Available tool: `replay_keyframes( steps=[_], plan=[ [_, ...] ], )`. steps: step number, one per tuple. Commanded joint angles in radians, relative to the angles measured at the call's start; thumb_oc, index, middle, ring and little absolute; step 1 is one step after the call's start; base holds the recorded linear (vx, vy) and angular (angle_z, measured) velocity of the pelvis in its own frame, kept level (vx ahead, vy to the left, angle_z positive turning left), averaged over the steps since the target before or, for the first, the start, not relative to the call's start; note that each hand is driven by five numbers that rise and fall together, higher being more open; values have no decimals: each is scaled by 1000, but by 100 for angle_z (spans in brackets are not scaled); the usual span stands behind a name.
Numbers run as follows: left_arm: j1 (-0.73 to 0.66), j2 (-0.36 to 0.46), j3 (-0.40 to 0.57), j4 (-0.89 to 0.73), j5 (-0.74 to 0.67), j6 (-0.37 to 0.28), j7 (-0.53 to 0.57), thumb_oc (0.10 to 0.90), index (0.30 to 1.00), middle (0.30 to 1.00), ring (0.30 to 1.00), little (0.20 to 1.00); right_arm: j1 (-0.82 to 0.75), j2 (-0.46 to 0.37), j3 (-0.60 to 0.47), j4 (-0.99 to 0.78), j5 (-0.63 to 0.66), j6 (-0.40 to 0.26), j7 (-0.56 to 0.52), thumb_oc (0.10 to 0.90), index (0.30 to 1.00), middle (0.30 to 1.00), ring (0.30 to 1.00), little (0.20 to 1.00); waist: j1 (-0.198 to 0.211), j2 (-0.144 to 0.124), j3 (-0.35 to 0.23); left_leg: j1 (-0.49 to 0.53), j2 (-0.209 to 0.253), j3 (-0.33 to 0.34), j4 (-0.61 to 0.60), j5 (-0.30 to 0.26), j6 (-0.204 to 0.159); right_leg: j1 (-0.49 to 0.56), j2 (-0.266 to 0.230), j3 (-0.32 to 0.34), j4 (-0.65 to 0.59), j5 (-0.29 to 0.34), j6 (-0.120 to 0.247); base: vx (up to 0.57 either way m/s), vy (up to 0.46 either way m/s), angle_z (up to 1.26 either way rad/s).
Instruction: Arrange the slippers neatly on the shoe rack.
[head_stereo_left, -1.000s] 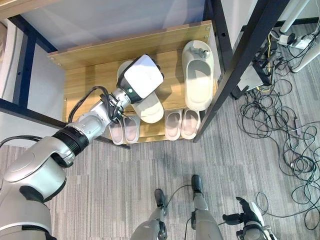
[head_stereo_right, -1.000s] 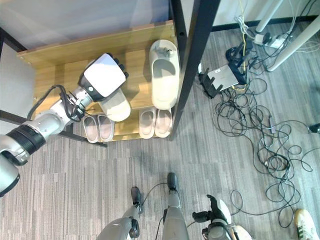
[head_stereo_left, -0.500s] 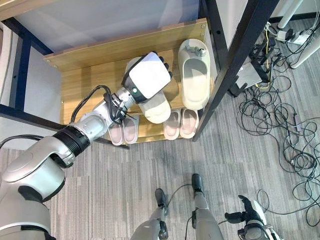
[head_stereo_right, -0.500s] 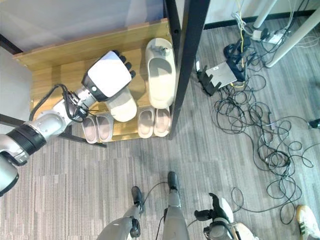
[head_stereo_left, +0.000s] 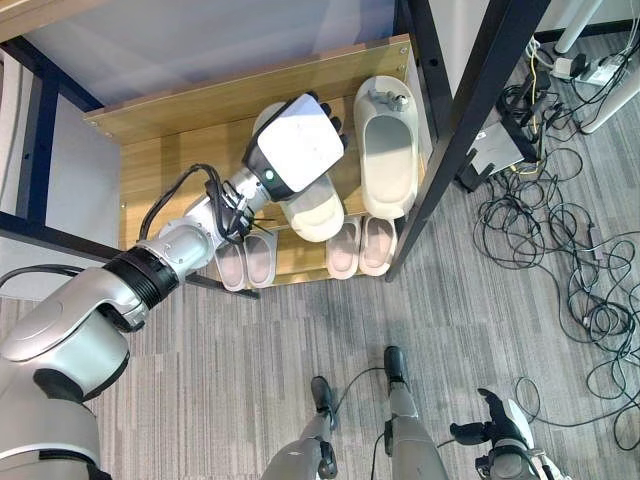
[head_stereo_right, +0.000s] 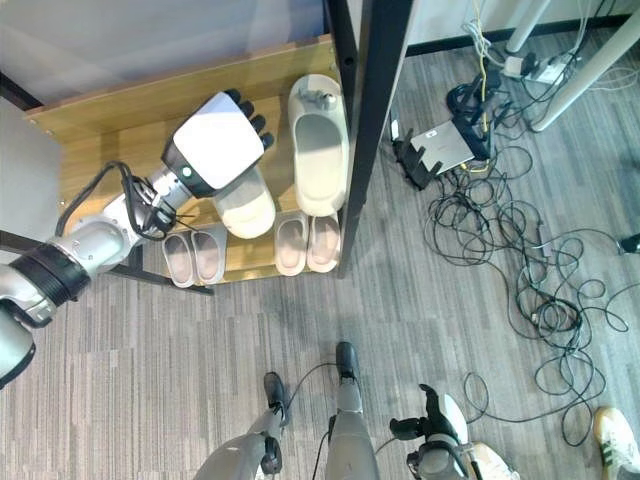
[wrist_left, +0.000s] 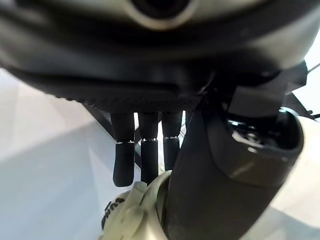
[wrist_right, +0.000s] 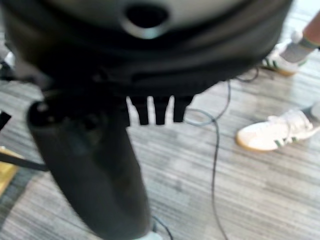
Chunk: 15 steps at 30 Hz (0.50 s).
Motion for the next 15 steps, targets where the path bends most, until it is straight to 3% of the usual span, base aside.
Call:
replay_keyframes(
  steps=[1, 12, 15],
  plan=[
    [-217, 52, 80, 46, -48, 80, 111, 400, 300, 300, 300, 300, 21, -53, -7, -23, 2, -9, -44, 800, 900, 900, 900, 900, -27, 4, -24, -42, 18, -78, 3, -85, -26, 85, -135, -43, 14, -78, 162, 0, 0, 0],
    [-239, 12, 96, 85, -104, 77, 129, 400, 300, 300, 300, 300, 23, -50, -1, -34, 9, -13, -48, 800, 900, 900, 900, 900, -44, 0, -18, -39, 22, -65, 3, -87, -24, 74, -133, -28, 17, -76, 161, 10, 1, -4],
    [-259, 11, 54, 99, -95, 68, 120, 400, 300, 300, 300, 300, 9, -53, 1, -28, 8, -14, -54, 800, 900, 900, 900, 900, -47, 3, -15, -45, 21, -62, 3, -84, -23, 66, -133, -24, 17, -71, 163, 0, 0, 0]
  ],
)
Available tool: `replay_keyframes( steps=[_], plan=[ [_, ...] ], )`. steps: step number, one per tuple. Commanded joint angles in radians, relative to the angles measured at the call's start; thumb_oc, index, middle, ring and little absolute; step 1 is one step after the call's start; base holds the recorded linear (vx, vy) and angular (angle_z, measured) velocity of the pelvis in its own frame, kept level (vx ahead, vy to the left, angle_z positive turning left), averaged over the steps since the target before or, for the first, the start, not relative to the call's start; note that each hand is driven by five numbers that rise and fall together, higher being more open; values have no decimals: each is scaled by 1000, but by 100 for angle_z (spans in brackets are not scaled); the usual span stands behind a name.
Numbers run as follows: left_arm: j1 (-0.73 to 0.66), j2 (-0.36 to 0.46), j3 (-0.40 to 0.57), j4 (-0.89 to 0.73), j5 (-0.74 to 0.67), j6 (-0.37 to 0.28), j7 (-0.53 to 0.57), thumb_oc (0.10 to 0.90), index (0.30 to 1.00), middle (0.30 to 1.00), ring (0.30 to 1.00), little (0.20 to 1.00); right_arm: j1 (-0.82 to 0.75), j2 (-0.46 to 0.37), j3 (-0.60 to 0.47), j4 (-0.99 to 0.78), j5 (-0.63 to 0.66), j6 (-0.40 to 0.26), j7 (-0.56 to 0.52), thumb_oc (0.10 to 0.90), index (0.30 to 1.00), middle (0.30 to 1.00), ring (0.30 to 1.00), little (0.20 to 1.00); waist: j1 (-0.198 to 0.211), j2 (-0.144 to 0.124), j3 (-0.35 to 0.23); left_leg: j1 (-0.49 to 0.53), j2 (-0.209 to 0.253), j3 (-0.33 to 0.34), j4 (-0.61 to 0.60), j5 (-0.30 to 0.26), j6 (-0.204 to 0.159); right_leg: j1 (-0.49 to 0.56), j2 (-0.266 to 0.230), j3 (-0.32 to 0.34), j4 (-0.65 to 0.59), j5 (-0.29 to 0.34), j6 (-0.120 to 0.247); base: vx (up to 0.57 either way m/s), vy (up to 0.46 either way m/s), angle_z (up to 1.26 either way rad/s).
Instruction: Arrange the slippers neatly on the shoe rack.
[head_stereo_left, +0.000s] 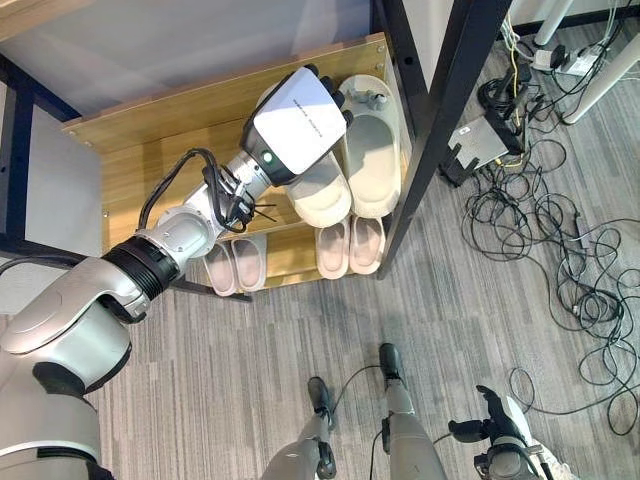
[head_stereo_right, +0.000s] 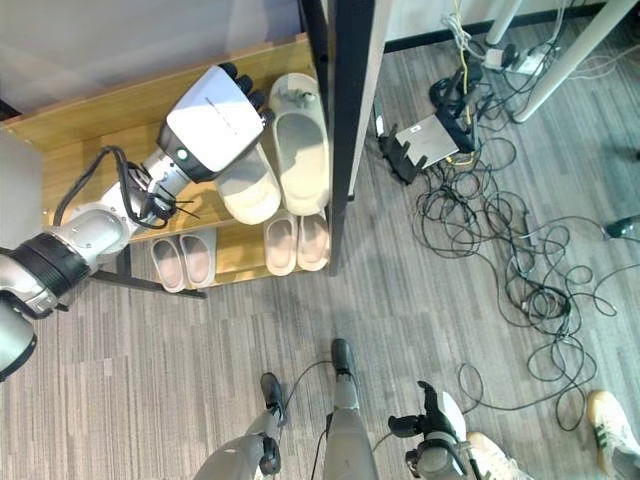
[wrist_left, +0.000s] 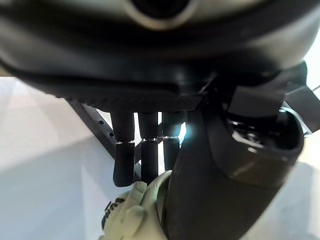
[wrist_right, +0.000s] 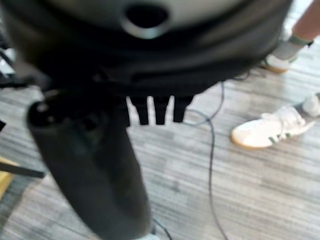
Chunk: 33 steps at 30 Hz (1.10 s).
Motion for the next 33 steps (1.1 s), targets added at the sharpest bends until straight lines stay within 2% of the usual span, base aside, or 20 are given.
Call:
replay_keyframes(
  steps=[1, 6, 7, 8, 9, 10, 15, 21, 27, 30, 31, 32, 33],
  plan=[
    [-244, 20, 46, 91, -21, 61, 82, 400, 300, 300, 300, 300, 9, -55, 0, -13, 9, -13, -52, 800, 900, 900, 900, 900, -11, 4, -14, -44, 20, -68, 3, -83, -24, 75, -139, -45, 17, -76, 167, 0, 0, 0],
    [-273, 15, 19, 115, -28, 50, 79, 400, 300, 300, 300, 300, -8, -57, -5, -6, 24, -14, -56, 800, 900, 900, 900, 900, -16, 2, -12, -54, 19, -69, 3, -78, -26, 64, -140, -45, 17, -69, 169, 8, 0, -2],
    [-285, 18, 5, 120, -25, 49, 77, 500, 451, 451, 451, 451, -10, -59, -4, -7, 27, -15, -54, 800, 900, 900, 900, 900, -17, 2, -13, -57, 18, -69, 3, -78, -26, 62, -140, -45, 18, -67, 169, 0, 0, 0],
    [-293, 19, -5, 123, -21, 50, 75, 549, 524, 524, 524, 524, -12, -60, -2, -8, 27, -16, -55, 800, 900, 900, 900, 900, -18, 3, -14, -58, 18, -69, 3, -77, -26, 60, -140, -44, 18, -66, 170, 0, 0, 0],
    [-301, 16, -18, 129, -16, 50, 71, 620, 629, 629, 629, 629, -15, -61, -3, -8, 29, -19, -55, 800, 900, 900, 900, 900, -17, 2, -15, -63, 17, -70, 3, -75, -27, 57, -141, -48, 18, -64, 170, 0, 0, 0],
    [-307, 12, -21, 136, -15, 51, 68, 800, 900, 900, 900, 900, -17, -62, -6, -10, 33, -21, -54, 800, 900, 900, 900, 900, -18, 2, -17, -65, 16, -71, 3, -75, -26, 55, -142, -48, 18, -62, 171, 0, 0, 0],
    [-332, -23, 2, 172, -41, 66, 66, 800, 900, 900, 900, 900, -7, -55, -10, -19, 47, -29, -61, 800, 900, 900, 900, 900, -22, 3, -20, -74, 13, -76, 3, -75, -23, 46, -142, -48, 19, -66, 172, 0, 0, 0],
    [-356, -35, 16, 186, -66, 54, 31, 800, 900, 900, 900, 900, -5, -50, -10, -34, 64, -33, -45, 800, 900, 900, 900, 900, -21, -1, -24, -72, 12, -76, 3, -75, -23, 45, -144, -45, 19, -66, 173, 0, 0, 0],
    [-344, -33, 92, 188, -153, 42, -30, 800, 900, 900, 900, 900, 8, -42, -17, -59, 80, -24, -18, 800, 900, 900, 900, 900, -10, -2, -30, -55, 12, -81, 3, -73, -24, 60, -145, -48, 23, -73, 170, 0, 0, 0],
    [-335, -56, 128, 207, -217, 30, -87, 800, 900, 900, 900, 900, -6, -43, -21, -63, 93, -14, -7, 800, 900, 900, 900, 900, -6, -3, -29, -52, 10, -84, 3, -70, -23, 63, -145, -49, 26, -74, 168, 0, 0, 0],
    [-329, -73, 156, 219, -260, 15, -110, 800, 900, 900, 900, 900, -11, -41, -21, -64, 97, -7, -4, 800, 900, 900, 900, 900, -4, -6, -28, -52, 9, -85, 3, -68, -23, 64, -146, -48, 27, -76, 166, 0, 0, 0],
    [-314, -113, 217, 248, -373, -5, -154, 800, 900, 900, 900, 900, -11, -34, -19, -67, 94, 6, -2, 800, 900, 900, 900, 900, 2, -4, -28, -44, 7, -86, 3, -69, -22, 70, -146, -50, 32, -82, 164, -32, -30, 2],
    [-310, -125, 236, 263, -408, -14, -174, 800, 900, 900, 900, 900, -15, -34, -24, -66, 99, 14, 3, 800, 900, 900, 900, 900, 5, -4, -30, -48, 5, -88, 3, -63, -21, 65, -147, -49, 32, -78, 162, -31, -26, 3]
  ],
)
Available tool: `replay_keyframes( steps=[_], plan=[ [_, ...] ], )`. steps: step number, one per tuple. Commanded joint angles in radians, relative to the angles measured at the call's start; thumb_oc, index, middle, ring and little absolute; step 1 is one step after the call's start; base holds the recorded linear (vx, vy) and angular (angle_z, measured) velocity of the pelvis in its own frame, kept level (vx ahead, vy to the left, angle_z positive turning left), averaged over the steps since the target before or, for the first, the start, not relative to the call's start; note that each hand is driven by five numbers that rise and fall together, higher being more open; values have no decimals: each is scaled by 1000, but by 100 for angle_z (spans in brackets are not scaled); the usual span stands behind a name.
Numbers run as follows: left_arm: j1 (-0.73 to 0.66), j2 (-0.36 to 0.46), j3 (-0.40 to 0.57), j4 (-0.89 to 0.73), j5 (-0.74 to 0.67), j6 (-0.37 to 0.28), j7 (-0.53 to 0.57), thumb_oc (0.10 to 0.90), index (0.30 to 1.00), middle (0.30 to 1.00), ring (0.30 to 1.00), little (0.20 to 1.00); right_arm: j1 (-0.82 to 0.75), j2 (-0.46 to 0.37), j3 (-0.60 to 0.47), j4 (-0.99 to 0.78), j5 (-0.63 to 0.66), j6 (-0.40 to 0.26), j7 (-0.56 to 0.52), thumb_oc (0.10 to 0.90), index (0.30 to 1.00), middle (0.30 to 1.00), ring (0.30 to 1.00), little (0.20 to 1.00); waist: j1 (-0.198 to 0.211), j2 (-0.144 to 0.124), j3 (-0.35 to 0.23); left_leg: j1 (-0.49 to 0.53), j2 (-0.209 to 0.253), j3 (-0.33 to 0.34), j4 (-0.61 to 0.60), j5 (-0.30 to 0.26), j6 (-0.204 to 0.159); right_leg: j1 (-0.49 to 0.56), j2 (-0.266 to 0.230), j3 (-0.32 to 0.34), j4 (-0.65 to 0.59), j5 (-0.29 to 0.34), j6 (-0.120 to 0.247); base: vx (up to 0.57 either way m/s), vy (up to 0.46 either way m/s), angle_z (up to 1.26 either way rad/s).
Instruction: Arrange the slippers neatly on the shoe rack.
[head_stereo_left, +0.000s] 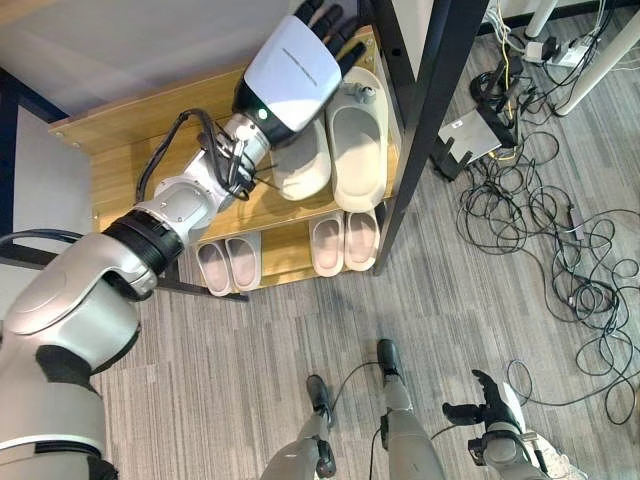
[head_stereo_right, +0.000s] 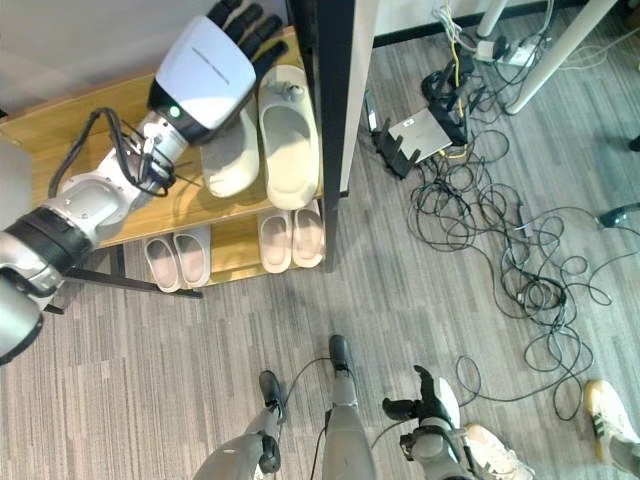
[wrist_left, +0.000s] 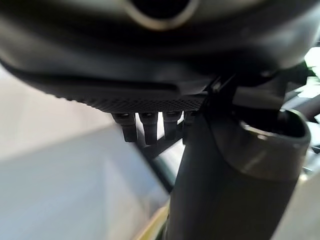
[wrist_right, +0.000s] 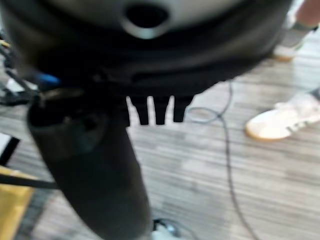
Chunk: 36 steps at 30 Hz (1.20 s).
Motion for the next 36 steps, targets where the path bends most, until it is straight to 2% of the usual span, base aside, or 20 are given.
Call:
replay_keyframes(
  steps=[1, 7, 16, 26, 36],
  plan=[
    [-198, -25, 159, 108, -188, 8, -34, 800, 900, 900, 900, 900, 21, -38, -22, 6, 30, 21, -3, 800, 900, 900, 900, 900, 14, -1, -28, -45, 7, -96, 3, -63, -21, 70, -147, -55, 32, -96, 160, -34, -19, 2],
    [-178, -63, 184, 103, -281, -35, -90, 800, 900, 900, 900, 900, 15, -32, -20, 30, 28, 42, 12, 800, 900, 900, 900, 900, 28, 4, -19, -55, 0, -106, 3, -52, -18, 65, -151, -59, 32, -93, 156, -16, -7, 1],
    [-139, -91, 182, 136, -296, -51, -107, 800, 900, 900, 900, 900, 23, -28, -14, 57, 25, 46, 26, 800, 900, 900, 900, 900, 35, 1, -27, -63, 0, -108, 3, -48, -17, 55, -152, -62, 33, -89, 153, 0, 0, 0],
    [-81, -59, 189, 83, -290, -76, -157, 800, 900, 900, 900, 900, 36, -31, -23, 66, 26, 49, 47, 800, 900, 900, 900, 900, 46, -8, -44, -43, 8, -111, 3, -51, -19, 80, -145, -72, 34, -100, 151, 0, 0, 0],
    [35, -32, 263, 5, -353, -106, -168, 800, 900, 900, 900, 900, 28, -27, -26, 89, 18, 65, 61, 800, 900, 900, 900, 900, 60, -14, -45, -28, 13, -113, 3, -49, -22, 98, -139, -75, 34, -109, 145, 0, 0, 0]
  ],
)
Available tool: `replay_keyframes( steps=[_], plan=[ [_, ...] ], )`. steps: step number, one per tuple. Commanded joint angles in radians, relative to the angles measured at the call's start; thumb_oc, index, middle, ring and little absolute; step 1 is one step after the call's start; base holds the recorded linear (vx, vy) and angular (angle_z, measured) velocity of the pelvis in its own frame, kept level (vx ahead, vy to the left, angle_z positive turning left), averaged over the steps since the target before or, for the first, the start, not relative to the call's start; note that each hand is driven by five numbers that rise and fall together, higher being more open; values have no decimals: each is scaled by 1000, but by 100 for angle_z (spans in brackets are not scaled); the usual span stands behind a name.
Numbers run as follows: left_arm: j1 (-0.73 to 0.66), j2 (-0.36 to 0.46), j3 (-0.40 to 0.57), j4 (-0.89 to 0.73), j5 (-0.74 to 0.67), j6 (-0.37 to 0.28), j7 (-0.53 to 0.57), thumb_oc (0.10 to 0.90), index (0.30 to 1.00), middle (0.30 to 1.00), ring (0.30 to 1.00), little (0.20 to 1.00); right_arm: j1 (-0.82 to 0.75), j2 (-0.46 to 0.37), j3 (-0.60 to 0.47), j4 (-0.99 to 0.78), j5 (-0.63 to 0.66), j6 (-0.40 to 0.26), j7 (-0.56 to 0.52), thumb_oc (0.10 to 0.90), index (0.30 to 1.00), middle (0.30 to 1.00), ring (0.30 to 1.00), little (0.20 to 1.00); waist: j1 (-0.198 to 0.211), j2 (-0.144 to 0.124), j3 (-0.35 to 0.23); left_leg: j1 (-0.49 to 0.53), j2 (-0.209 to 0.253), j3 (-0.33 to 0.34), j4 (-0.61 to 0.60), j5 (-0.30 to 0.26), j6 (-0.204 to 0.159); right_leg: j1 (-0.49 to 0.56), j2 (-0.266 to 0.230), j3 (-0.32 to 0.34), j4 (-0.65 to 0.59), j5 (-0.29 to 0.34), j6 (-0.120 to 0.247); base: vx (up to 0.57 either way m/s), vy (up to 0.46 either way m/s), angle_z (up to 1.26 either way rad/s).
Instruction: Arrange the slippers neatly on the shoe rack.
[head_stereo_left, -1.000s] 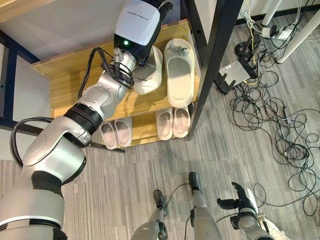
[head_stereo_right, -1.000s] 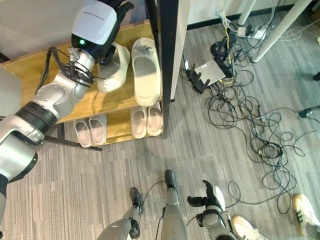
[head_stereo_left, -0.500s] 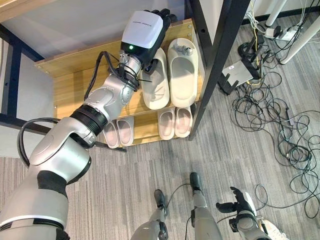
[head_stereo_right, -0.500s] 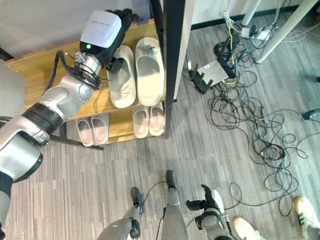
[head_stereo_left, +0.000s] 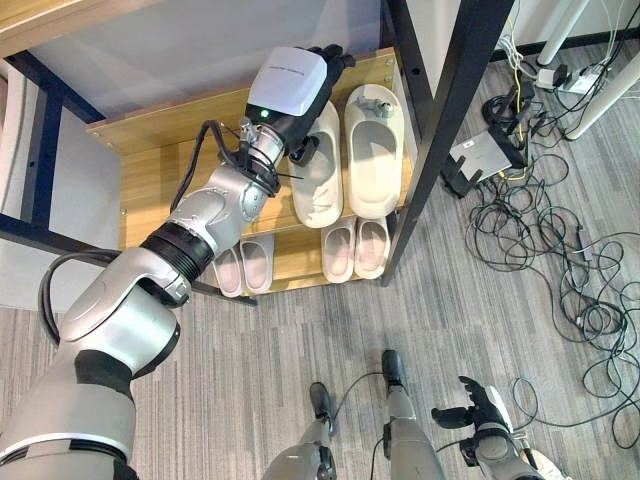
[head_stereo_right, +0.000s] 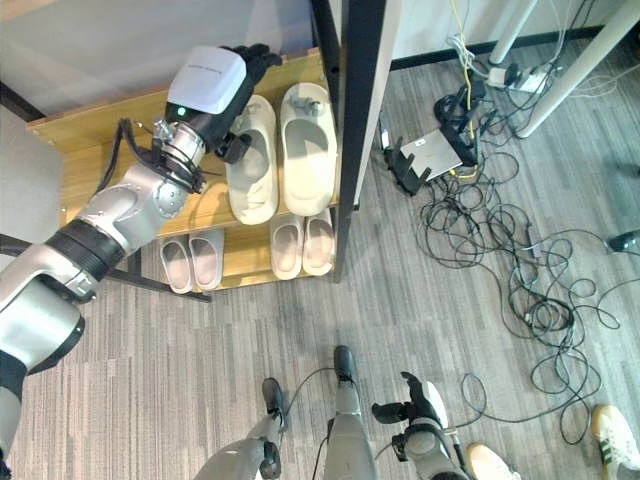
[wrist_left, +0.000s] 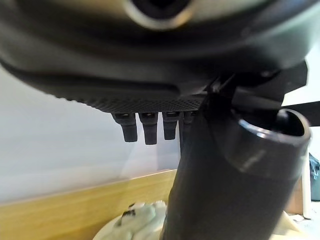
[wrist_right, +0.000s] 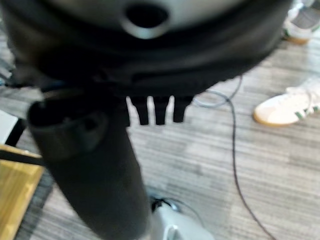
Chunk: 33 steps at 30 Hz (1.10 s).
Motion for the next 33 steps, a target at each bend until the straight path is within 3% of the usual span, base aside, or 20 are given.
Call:
replay_keyframes(
  steps=[1, 7, 15, 18, 25, 28, 31, 33],
  plan=[
    [-77, 57, 109, 10, -45, -27, 29, 800, 900, 900, 900, 900, 44, -54, -28, 42, 12, 8, -3, 800, 900, 900, 900, 900, 35, -8, -40, -62, 16, -100, 3, -51, -22, 57, -132, -57, 34, -107, 140, 0, 0, 0],
    [27, 67, 184, -52, -137, -60, 9, 800, 900, 900, 900, 900, 57, -48, -45, 49, 2, 21, 10, 800, 900, 900, 900, 900, 43, -4, -45, -47, 16, -100, 3, -52, -23, 70, -134, -61, 37, -112, 140, 0, 0, 0],
    [273, 106, 351, -270, -271, -134, 40, 800, 900, 900, 900, 900, 67, -36, -77, 58, -20, 41, 6, 800, 900, 900, 900, 900, 62, -3, -77, 8, 19, -111, 3, -61, -27, 139, -137, -79, 33, -125, 137, 36, -9, 3],
    [374, 146, 394, -369, -341, -166, 0, 800, 900, 900, 900, 900, 89, -46, -99, 53, -28, 47, 13, 800, 900, 900, 900, 900, 73, -6, -95, 48, 16, -118, 3, -67, -29, 188, -134, -98, 25, -128, 137, 55, -21, 17],
    [606, 152, 518, -523, -493, -217, -80, 800, 900, 900, 900, 900, 139, -21, -118, 67, -50, 66, 42, 800, 900, 900, 900, 900, 94, -17, -122, 110, 20, -136, 3, -69, -32, 270, -124, -130, 15, -141, 130, 43, -43, 11],
    [848, 161, 651, -643, -639, -264, -161, 800, 900, 900, 900, 900, 154, 3, -148, 90, -50, 76, 65, 800, 900, 900, 900, 900, 128, -36, -151, 159, 30, -148, 3, -71, -37, 329, -106, -154, 13, -156, 122, 44, -72, 5],
    [963, 180, 709, -705, -693, -281, -214, 800, 900, 900, 900, 900, 161, 9, -149, 96, -57, 78, 74, 800, 900, 900, 900, 900, 142, -43, -166, 183, 36, -154, 3, -74, -38, 355, -98, -162, 12, -163, 119, 46, -50, 7],
    [1151, 178, 796, -766, -870, -286, -335, 800, 900, 900, 900, 900, 189, 21, -142, 95, -87, 77, 91, 800, 900, 900, 900, 900, 166, -52, -190, 220, 46, -163, 3, -81, -42, 404, -86, -179, 8, -179, 114, 37, -80, 22]
  ],
)
